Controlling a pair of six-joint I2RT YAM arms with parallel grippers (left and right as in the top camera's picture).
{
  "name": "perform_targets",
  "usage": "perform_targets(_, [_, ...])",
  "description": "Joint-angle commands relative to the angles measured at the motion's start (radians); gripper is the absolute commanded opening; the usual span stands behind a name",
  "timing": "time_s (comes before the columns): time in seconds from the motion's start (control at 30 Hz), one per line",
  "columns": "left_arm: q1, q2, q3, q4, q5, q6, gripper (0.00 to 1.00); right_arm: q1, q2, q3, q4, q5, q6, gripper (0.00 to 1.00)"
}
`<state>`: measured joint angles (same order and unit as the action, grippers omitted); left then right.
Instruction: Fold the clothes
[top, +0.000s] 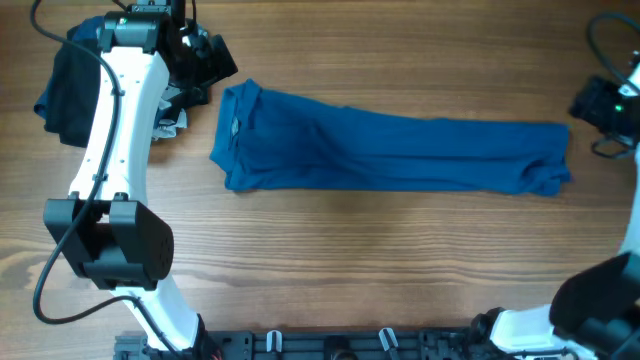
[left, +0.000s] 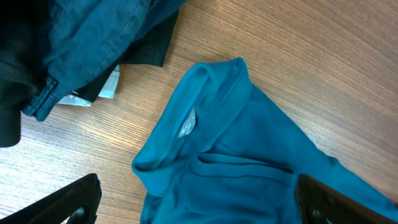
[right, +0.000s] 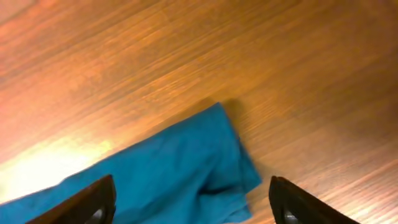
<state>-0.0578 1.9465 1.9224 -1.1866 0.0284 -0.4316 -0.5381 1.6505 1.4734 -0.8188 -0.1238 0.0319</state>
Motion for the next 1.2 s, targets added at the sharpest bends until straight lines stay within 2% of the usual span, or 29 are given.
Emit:
perform_targets(0.0, [0.001, 0.001, -0.005, 0.000, 0.015, -0.003, 1.00, -0.127, 0.146, -0.004, 0.059, -0.276, -0.211, 0.35])
perform_targets(0.07, [0.001, 0.001, -0.005, 0.000, 0.015, -0.003, 1.00, -0.158, 0.210, -0.004, 0.074, -0.367, -0.246, 0.38])
perform_targets(0.17, [0.001, 0.001, -0.005, 0.000, 0.015, -0.003, 1.00, -0.179, 0.306, -0.004, 0.098, -0.375, -0.272, 0.41])
perform_targets(0.3, [0.001, 0.001, -0.005, 0.000, 0.015, -0.003, 1.00, -0.179, 0.395, -0.004, 0.121, -0.484, -0.392, 0.45])
perform_targets(0.47, [0.001, 0.001, -0.005, 0.000, 0.015, -0.003, 1.00, -0.179, 0.436, -0.005, 0.179, -0.459, -0.403, 0.47])
perform_targets(0.87, [0.001, 0.001, -0.005, 0.000, 0.015, -0.003, 1.00, -0.179, 0.469, -0.021, 0.176, -0.393, -0.421, 0.37])
perform_targets(1.1, [0.001, 0.001, -0.005, 0.000, 0.015, -0.003, 1.00, -0.178, 0.502, -0.035, 0.180, -0.495, -0.422, 0.34])
perform_targets(1.17, [0.001, 0.001, -0.005, 0.000, 0.015, -0.003, 1.00, -0.178, 0.502, -0.035, 0.179, -0.500, -0.422, 0.30])
